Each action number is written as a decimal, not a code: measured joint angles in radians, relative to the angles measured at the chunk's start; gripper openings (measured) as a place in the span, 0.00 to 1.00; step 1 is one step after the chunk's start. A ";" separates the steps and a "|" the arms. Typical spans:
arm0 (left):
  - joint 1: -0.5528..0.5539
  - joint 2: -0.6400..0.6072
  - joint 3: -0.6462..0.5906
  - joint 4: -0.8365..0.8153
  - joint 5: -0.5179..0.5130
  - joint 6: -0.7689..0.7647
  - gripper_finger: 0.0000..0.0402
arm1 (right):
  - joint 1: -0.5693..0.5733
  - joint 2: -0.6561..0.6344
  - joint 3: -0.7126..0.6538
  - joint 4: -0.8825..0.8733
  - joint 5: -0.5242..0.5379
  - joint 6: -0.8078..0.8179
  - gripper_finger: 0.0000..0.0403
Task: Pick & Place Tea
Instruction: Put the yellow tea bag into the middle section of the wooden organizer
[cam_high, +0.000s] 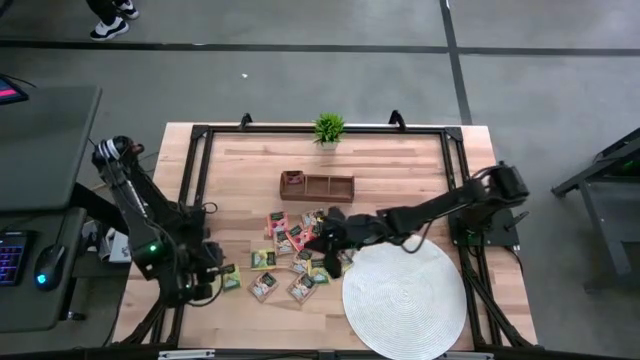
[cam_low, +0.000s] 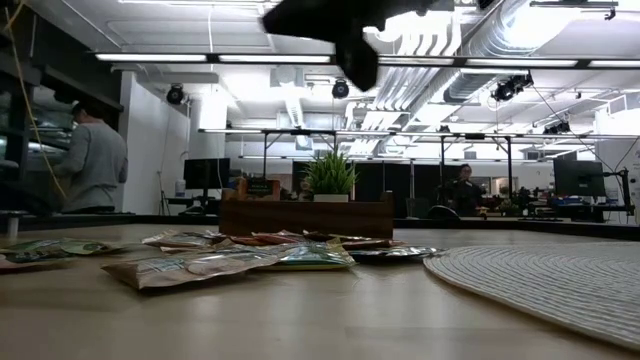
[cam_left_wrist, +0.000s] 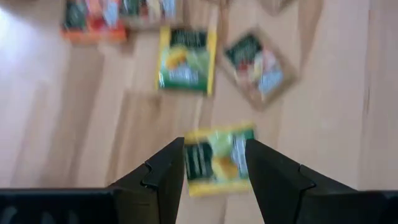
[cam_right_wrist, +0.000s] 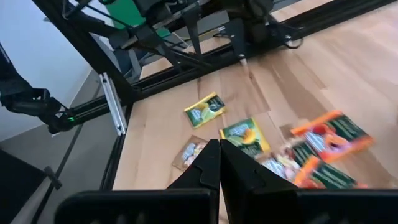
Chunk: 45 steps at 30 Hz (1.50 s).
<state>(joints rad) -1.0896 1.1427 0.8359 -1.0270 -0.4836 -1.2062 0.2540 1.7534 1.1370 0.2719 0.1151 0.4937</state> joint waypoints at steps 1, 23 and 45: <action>-0.010 0.001 -0.005 -0.002 0.029 -0.014 0.41 | -0.001 0.028 0.033 -0.006 -0.013 -0.011 0.00; 0.108 0.001 -0.274 0.269 0.254 -0.087 0.41 | 0.001 0.146 0.247 -0.236 -0.055 -0.093 0.00; 0.161 0.008 -0.275 0.330 0.284 0.074 0.52 | 0.001 0.146 0.247 -0.283 -0.066 -0.109 0.00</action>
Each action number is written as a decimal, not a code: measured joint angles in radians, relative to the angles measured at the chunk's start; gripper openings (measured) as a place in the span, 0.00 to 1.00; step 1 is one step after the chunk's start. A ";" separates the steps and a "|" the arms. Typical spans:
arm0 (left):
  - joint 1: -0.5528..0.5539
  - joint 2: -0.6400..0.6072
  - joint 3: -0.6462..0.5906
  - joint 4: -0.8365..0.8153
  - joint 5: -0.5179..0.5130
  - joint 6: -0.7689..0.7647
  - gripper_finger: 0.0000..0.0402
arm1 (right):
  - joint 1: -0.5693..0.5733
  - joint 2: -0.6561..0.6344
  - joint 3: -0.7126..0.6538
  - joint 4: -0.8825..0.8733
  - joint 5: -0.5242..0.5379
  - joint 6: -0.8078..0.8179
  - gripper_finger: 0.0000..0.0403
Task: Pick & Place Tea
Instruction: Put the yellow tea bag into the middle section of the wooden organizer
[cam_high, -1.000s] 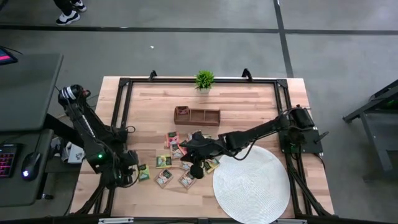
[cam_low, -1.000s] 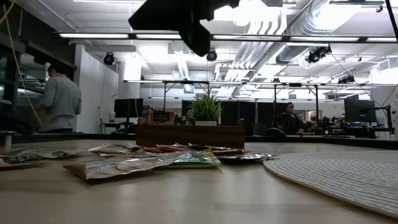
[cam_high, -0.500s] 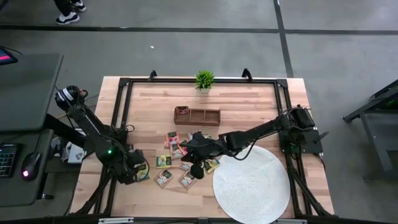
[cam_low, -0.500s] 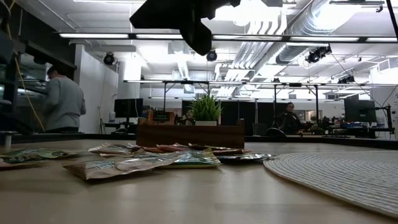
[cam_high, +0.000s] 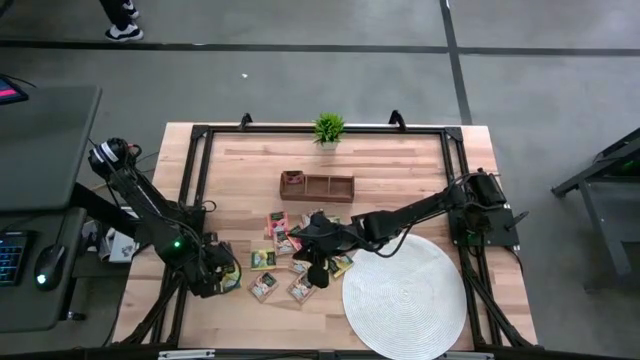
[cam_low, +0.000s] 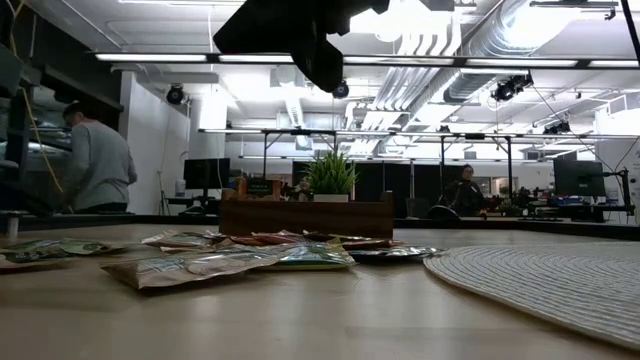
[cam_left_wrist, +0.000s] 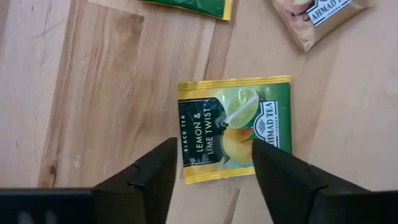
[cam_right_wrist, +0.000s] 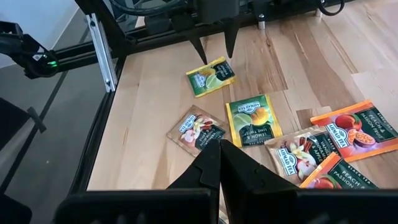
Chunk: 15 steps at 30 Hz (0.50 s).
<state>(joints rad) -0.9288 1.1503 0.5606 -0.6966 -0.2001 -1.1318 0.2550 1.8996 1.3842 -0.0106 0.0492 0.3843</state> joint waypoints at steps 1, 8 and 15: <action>0.000 0.000 0.000 0.001 0.000 -0.001 0.54 | 0.000 0.000 0.000 -0.001 0.000 0.000 0.00; 0.000 0.014 0.000 0.003 0.006 -0.002 0.64 | 0.000 0.000 0.000 -0.001 0.000 0.000 0.00; 0.001 0.151 0.001 0.056 0.021 -0.025 0.64 | 0.000 0.000 0.000 -0.002 0.006 0.000 0.00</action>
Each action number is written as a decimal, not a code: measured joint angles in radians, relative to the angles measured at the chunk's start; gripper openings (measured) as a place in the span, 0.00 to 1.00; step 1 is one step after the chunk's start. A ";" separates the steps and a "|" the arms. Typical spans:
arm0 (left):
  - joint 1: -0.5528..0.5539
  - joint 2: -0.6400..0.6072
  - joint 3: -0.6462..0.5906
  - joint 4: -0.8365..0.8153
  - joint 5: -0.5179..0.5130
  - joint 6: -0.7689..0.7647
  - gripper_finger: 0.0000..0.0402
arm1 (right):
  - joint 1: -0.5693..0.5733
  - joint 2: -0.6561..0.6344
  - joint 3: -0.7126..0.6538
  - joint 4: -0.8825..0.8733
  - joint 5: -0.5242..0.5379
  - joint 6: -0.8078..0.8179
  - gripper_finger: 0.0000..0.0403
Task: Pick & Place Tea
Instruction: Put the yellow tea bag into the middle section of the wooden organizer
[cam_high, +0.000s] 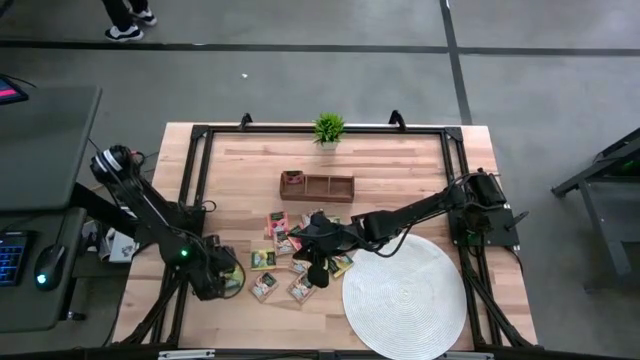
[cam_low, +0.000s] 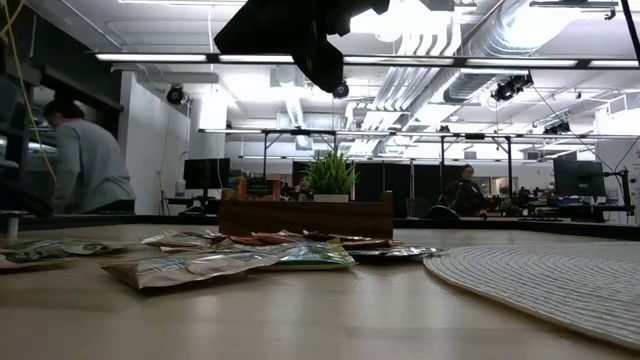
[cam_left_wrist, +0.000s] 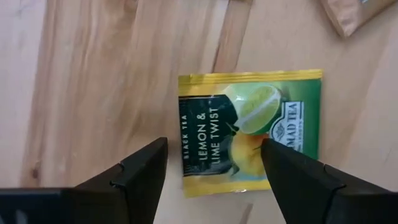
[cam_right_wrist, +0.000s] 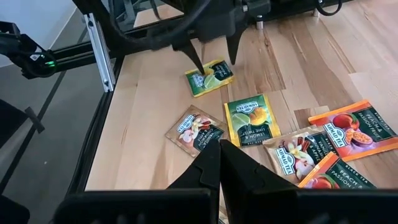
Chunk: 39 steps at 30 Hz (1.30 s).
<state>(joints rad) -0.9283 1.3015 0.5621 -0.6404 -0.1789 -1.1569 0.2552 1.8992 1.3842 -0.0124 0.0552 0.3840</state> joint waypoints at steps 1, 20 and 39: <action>0.000 0.024 0.004 0.000 0.010 -0.011 0.64 | 0.000 0.000 0.000 0.000 0.001 0.000 0.00; -0.001 0.119 0.008 0.054 0.035 -0.089 0.38 | 0.001 0.000 0.000 0.001 0.013 0.004 0.00; 0.000 0.135 0.091 -0.121 -0.083 -0.095 0.00 | 0.022 -0.139 0.001 -0.145 0.145 -0.048 0.00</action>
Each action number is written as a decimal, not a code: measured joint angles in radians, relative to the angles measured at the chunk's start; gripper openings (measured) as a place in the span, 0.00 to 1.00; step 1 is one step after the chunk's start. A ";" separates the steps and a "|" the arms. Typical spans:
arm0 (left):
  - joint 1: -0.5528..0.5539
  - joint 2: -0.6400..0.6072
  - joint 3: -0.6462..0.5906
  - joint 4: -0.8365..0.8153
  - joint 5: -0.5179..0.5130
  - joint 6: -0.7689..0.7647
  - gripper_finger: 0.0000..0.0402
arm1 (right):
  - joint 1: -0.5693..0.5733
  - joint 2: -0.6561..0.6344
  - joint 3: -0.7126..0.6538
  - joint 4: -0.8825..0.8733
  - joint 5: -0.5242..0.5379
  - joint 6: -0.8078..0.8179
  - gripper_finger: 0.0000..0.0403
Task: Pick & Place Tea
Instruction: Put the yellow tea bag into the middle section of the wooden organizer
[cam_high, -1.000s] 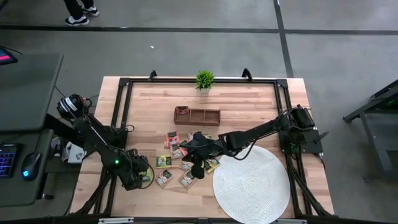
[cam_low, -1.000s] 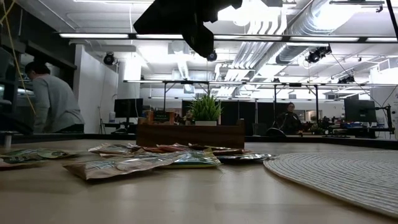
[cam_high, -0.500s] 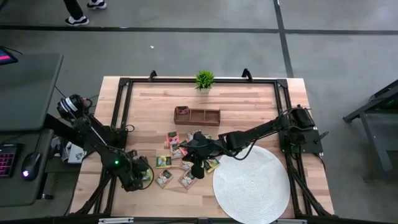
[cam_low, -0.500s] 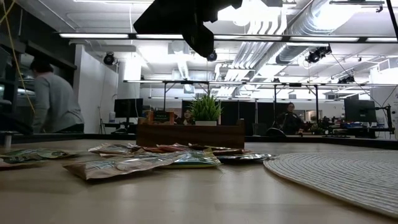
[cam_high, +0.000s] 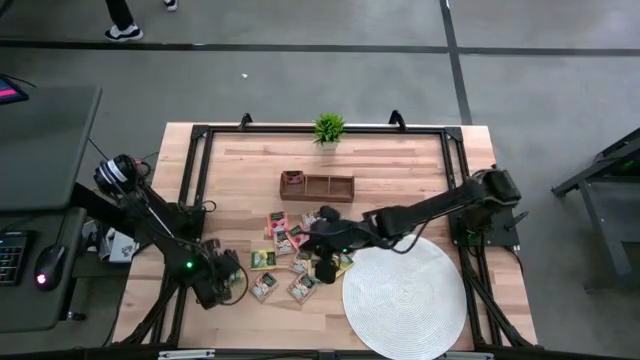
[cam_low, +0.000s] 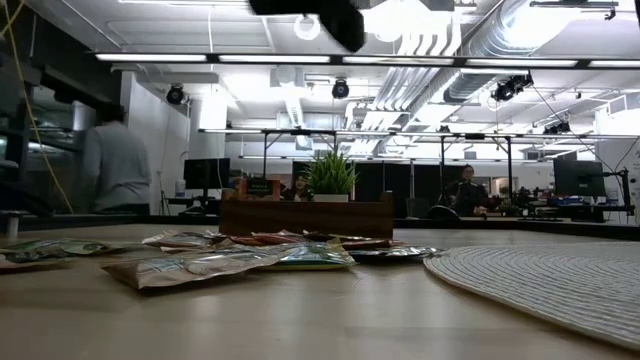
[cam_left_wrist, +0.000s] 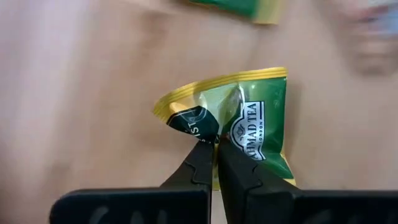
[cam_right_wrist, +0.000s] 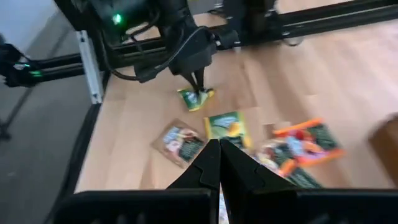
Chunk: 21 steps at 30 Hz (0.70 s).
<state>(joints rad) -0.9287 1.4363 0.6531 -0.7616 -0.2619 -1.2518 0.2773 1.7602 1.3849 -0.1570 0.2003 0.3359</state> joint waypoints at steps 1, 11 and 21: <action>0.001 0.001 0.021 -0.062 -0.016 0.009 0.00 | 0.002 -0.025 0.000 -0.043 0.023 -0.003 0.00; 0.134 -0.004 0.277 -0.326 -0.282 0.359 0.00 | 0.053 -0.317 -0.030 -0.467 0.334 0.074 0.00; 0.509 -0.005 0.370 -0.062 -0.453 1.103 0.00 | 0.113 -0.607 -0.211 -0.546 0.492 0.199 0.00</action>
<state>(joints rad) -0.4193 1.4311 1.0235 -0.8232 -0.7145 -0.1485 0.3901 1.1537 1.1740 -0.7026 0.6924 0.5347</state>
